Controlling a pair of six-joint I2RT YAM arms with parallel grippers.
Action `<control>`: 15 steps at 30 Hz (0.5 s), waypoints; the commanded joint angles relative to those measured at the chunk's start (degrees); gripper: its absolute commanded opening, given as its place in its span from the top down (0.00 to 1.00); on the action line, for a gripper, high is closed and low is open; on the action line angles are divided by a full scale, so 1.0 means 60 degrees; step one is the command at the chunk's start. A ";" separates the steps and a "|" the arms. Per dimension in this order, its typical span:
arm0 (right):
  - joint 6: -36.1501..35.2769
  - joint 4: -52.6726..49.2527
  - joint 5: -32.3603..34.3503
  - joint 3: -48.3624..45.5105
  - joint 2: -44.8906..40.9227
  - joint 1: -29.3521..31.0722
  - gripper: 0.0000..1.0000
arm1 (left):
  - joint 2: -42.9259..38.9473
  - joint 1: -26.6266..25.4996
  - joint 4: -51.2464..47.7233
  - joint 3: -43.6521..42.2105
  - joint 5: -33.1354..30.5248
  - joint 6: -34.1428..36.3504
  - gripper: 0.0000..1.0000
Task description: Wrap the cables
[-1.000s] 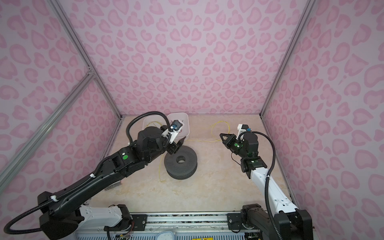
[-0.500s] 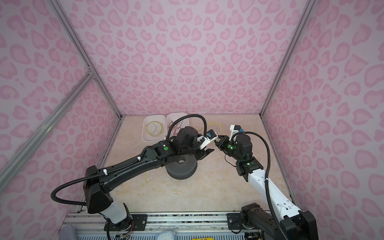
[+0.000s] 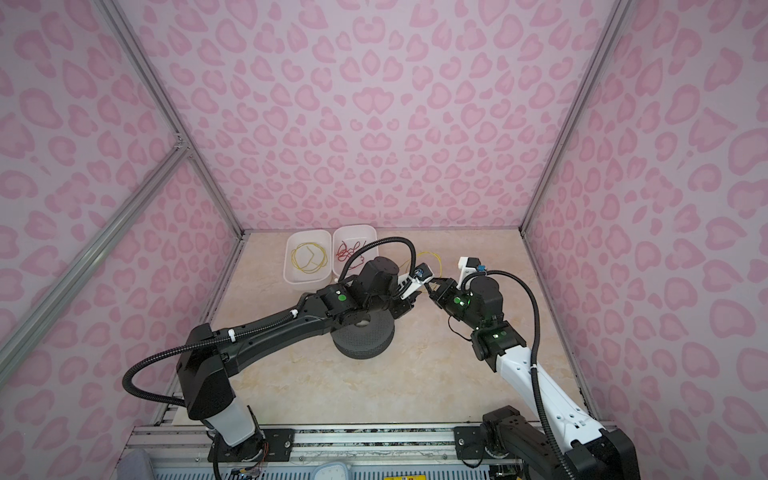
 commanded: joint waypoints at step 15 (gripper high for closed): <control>-0.1289 -0.2440 -0.0569 0.0556 -0.2043 -0.1778 0.58 | -0.1230 0.0760 0.0906 -0.1463 0.1199 -0.0624 0.97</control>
